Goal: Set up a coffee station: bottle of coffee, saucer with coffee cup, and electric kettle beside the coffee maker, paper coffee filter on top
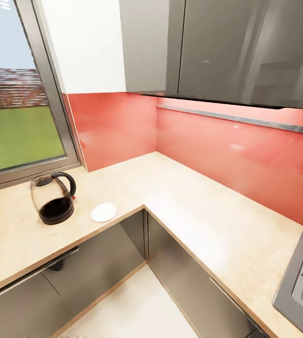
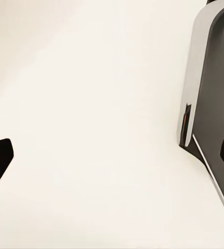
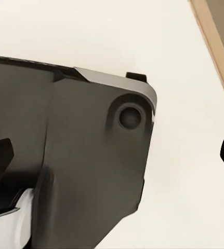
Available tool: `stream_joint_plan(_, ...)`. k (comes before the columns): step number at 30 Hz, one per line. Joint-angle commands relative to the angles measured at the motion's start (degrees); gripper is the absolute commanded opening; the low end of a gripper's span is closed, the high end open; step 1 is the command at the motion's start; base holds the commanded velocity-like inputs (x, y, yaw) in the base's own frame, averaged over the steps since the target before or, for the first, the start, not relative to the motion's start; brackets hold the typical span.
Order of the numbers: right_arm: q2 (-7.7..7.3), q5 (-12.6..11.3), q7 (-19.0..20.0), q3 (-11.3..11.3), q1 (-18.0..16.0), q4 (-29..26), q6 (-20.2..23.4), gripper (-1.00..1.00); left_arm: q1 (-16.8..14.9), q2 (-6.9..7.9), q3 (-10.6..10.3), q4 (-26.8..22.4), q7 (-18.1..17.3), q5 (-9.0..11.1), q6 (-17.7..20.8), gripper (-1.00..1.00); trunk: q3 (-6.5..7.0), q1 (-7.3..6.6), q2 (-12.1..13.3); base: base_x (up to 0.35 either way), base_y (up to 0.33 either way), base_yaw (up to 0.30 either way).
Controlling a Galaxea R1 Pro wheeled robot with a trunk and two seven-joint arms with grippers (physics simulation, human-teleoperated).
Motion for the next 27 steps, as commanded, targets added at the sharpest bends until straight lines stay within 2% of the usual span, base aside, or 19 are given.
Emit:
stream_joint_plan(1,-0.01,0.11,0.02,0.20,-0.05,0.07,-0.18,1.00,-0.01,0.00,0.45,-0.01,0.13,-0.59,-0.19,1.00,-0.15,0.03,-0.10,-0.003,0.000,0.235)
stream_joint_plan(27,0.05,0.11,0.02,0.19,-0.05,0.18,-0.06,1.00,-0.01,0.02,0.09,-0.03,0.10,-0.81,-0.11,1.00,-1.45,0.03,-0.10,0.000,0.000,0.239)
